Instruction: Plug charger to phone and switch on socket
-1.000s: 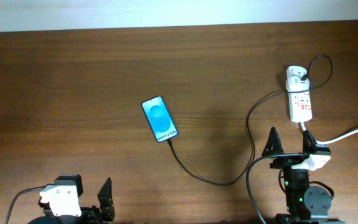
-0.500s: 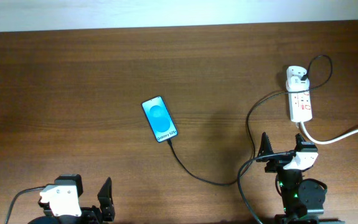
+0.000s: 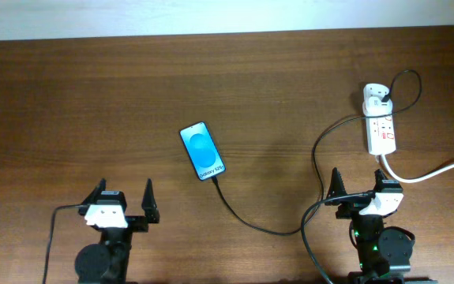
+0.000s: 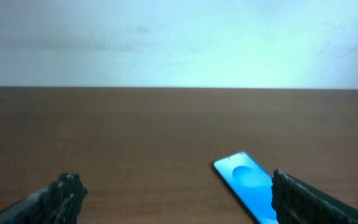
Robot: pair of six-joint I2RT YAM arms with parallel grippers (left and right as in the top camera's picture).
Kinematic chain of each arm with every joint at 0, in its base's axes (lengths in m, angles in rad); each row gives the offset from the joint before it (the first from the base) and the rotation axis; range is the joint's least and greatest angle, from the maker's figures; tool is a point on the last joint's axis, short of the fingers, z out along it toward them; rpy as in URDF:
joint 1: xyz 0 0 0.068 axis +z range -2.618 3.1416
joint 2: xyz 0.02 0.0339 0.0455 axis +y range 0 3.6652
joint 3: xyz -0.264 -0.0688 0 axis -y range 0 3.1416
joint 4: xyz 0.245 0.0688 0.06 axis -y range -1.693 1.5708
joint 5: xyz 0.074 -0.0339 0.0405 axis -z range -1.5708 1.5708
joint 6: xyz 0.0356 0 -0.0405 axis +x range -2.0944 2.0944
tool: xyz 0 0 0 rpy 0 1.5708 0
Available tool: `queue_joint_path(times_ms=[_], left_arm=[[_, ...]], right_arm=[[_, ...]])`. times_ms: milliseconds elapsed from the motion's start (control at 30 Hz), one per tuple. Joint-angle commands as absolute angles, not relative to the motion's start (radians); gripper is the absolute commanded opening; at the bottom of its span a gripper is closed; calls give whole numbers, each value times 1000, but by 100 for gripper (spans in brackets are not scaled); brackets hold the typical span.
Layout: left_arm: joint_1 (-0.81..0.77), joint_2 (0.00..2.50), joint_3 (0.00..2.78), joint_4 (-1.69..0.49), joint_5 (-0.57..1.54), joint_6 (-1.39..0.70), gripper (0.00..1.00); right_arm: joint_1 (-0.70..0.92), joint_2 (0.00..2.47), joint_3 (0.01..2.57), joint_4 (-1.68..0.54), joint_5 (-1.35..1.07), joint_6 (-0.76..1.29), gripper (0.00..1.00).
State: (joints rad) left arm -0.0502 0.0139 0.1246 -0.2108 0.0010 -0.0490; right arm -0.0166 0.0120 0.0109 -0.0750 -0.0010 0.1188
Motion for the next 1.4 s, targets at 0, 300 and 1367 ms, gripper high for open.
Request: queue_joint_path(times_ms=[0,300,1367], left_arm=[[-52,5,34,-131,4,22,99],[-56,5,8,-82,-4,129,99],[-56,5,8,-82,-4,129,99]], right_arm=[[-7,6,6,-80,-2,112,98],[-7,6,6,-80,-2,112,98],[-7,6,6,-80,-2,112,98]])
